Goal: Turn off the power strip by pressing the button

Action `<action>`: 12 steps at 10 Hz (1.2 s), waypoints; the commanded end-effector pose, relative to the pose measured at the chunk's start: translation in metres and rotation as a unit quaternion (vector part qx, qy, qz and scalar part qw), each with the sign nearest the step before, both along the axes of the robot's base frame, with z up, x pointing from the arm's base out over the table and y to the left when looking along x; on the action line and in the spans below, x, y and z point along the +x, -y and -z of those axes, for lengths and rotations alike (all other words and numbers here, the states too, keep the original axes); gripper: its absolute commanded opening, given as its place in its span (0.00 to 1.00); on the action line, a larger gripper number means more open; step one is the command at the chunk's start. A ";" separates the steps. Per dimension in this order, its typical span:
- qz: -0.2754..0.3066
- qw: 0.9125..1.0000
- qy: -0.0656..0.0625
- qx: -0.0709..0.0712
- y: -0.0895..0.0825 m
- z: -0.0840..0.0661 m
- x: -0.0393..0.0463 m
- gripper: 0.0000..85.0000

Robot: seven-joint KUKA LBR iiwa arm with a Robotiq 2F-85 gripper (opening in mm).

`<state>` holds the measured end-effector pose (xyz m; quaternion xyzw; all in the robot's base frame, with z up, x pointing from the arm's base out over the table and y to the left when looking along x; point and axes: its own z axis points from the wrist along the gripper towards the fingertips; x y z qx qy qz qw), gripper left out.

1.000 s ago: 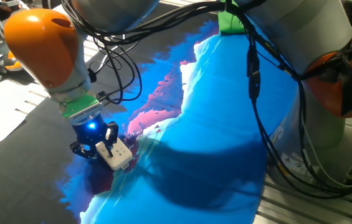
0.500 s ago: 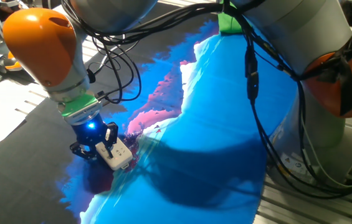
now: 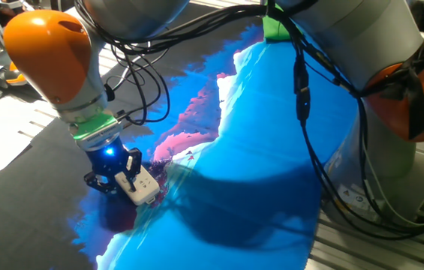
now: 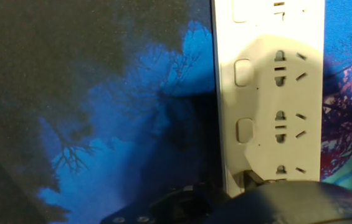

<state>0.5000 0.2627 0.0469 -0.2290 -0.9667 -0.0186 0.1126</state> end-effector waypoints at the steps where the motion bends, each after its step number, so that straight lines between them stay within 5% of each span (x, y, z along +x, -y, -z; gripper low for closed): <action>1: 0.000 1.000 0.000 -0.002 -0.001 0.002 0.0003 0.40; 5: -0.003 1.000 0.000 -0.007 -0.002 0.002 0.0003 0.40; 9: -0.017 1.000 -0.002 -0.019 -0.003 -0.026 0.0013 0.40; 12: -0.034 0.999 0.011 -0.016 0.003 -0.056 0.0127 0.40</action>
